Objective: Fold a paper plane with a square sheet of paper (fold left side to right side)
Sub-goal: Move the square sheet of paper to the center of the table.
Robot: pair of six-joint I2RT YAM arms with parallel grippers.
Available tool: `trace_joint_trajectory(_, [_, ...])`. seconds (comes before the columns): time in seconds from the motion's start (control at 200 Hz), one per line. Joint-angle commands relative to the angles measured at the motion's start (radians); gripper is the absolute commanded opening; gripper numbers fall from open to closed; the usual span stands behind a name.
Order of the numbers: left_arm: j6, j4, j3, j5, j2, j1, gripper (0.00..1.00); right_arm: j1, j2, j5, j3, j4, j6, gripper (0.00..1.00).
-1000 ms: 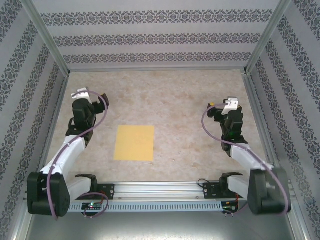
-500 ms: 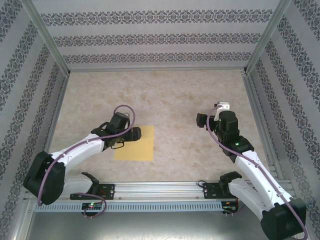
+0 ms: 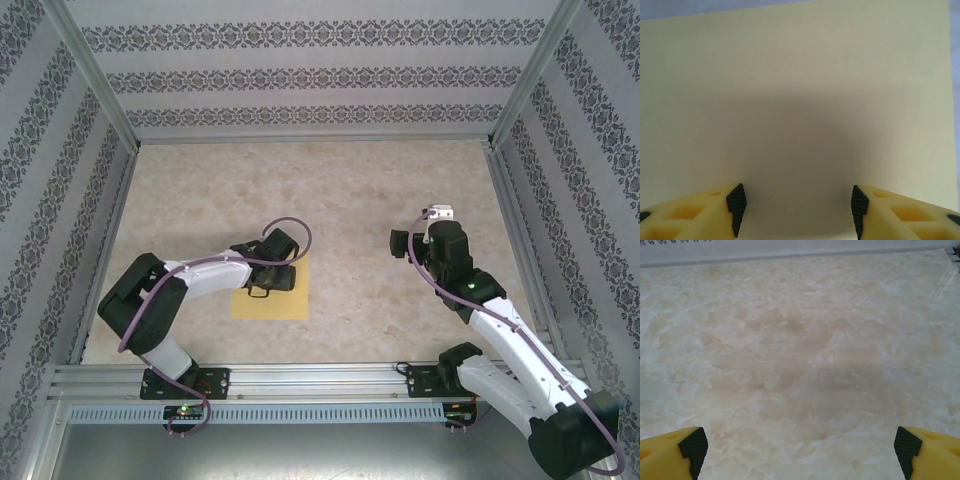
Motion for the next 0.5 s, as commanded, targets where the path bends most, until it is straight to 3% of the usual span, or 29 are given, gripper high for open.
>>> trace_joint_trajectory(0.0, [-0.005,-0.027,0.035,-0.025,0.073,-0.014,0.6,0.015,-0.025,0.042,0.02,-0.009,0.013,0.98])
trace_joint_trajectory(0.495, [0.083,-0.008,0.424,0.067,0.435,-0.019,0.6,0.022,0.007,0.013,0.009,0.015,0.04,0.98])
